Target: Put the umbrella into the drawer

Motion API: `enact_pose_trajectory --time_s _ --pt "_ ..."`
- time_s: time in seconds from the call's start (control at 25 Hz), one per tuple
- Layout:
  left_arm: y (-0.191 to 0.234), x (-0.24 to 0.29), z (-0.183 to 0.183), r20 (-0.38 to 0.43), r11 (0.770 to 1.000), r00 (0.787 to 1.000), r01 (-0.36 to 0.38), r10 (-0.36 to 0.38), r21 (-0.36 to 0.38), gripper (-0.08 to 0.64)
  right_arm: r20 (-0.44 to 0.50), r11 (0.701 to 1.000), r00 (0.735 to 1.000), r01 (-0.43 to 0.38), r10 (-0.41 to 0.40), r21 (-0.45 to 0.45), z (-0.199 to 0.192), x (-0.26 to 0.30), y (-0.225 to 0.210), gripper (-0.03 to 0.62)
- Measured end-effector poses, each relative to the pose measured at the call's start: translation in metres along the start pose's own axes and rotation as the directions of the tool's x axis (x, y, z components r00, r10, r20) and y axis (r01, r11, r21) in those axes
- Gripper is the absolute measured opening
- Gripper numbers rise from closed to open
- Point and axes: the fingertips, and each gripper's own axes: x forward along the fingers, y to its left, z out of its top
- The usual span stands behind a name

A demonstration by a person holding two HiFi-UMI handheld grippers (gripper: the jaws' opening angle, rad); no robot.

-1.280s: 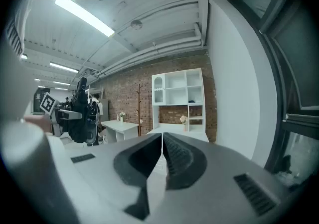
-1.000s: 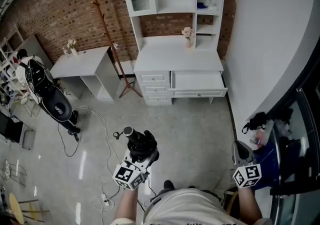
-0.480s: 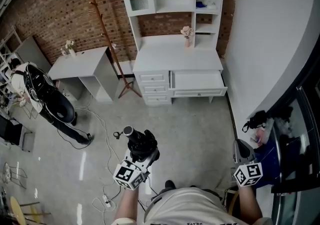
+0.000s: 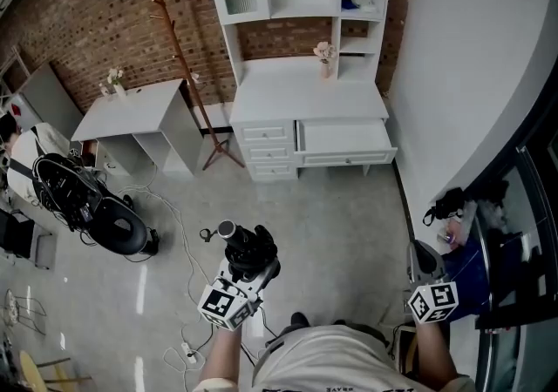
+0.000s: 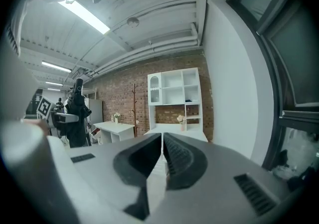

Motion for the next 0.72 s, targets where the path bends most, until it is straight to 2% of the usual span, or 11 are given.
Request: enact_pose_trajectory --time_s 0.44,0.72 --pt "0.031 -0.008 -0.007 -0.013 0.998 0.998 0.055 -0.055 0.009 0.259 -0.014 1.0 1.0 0.027 -0.027 -0.011 -0.007 0.009 0.036 0.034" --pt "0.045 -0.004 -0.007 -0.01 0.998 0.998 0.057 -0.057 0.001 0.259 -0.028 1.0 0.999 0.027 -0.027 -0.016 -0.009 0.021 0.044 0.034"
